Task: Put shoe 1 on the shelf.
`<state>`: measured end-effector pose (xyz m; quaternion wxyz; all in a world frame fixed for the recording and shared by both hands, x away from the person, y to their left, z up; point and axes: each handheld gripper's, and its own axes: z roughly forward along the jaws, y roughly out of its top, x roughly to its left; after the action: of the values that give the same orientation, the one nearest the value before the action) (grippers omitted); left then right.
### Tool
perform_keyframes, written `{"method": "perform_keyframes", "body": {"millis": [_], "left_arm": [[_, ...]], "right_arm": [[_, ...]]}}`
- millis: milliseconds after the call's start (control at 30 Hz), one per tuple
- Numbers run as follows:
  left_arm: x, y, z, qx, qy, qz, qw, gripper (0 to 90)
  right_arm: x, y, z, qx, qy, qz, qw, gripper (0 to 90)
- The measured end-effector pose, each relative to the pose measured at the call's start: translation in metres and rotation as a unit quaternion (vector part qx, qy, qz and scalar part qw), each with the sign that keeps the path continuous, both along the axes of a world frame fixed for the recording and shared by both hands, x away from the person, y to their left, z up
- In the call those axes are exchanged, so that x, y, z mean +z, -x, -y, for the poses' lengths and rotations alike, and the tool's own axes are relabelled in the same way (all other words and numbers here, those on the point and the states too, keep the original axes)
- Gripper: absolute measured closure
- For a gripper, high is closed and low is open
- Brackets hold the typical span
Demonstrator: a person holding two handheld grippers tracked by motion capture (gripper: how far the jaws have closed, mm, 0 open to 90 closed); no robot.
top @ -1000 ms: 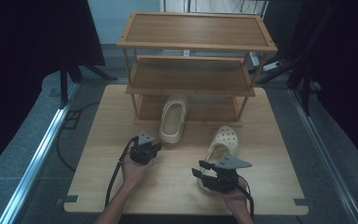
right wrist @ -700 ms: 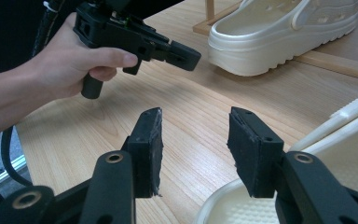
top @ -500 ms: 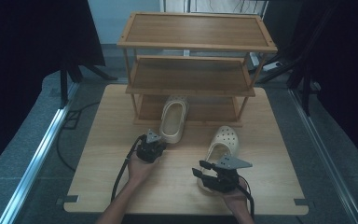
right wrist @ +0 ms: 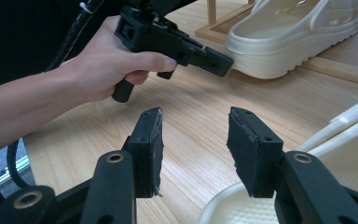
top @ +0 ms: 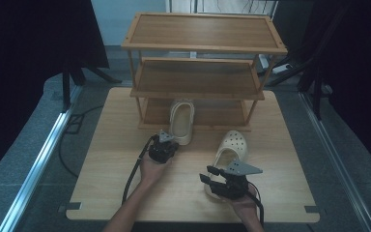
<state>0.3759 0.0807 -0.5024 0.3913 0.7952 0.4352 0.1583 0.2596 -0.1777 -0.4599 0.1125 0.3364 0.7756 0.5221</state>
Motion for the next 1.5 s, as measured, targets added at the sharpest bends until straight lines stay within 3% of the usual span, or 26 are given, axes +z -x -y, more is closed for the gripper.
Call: {"method": "perform_keyframes", "body": {"millis": [700, 900, 1133, 1333, 1500], "left_arm": [[-0.007, -0.045, 0.030, 0.030, 0.025, 0.009, 0.9992, 90.0], [-0.009, -0.051, 0.034, 0.039, 0.026, 0.014, 0.9988, 90.0], [-0.009, -0.052, 0.034, 0.046, 0.029, 0.016, 0.9984, 88.5], [0.000, -0.039, 0.031, 0.020, 0.024, 0.025, 0.9992, 81.6], [0.007, -0.019, 0.014, 0.015, 0.053, 0.016, 0.9983, 71.1]], "right_arm": [[0.002, -0.001, 0.006, -0.004, -0.006, 0.002, 1.0000, 54.8], [0.003, -0.002, 0.009, -0.006, -0.008, 0.003, 0.9999, 54.8], [0.004, -0.001, 0.009, -0.005, -0.007, 0.003, 1.0000, 54.8], [0.004, -0.001, 0.009, -0.005, -0.006, 0.003, 1.0000, 54.8], [0.004, -0.002, 0.009, -0.008, -0.005, 0.005, 0.9999, 54.8]]}}
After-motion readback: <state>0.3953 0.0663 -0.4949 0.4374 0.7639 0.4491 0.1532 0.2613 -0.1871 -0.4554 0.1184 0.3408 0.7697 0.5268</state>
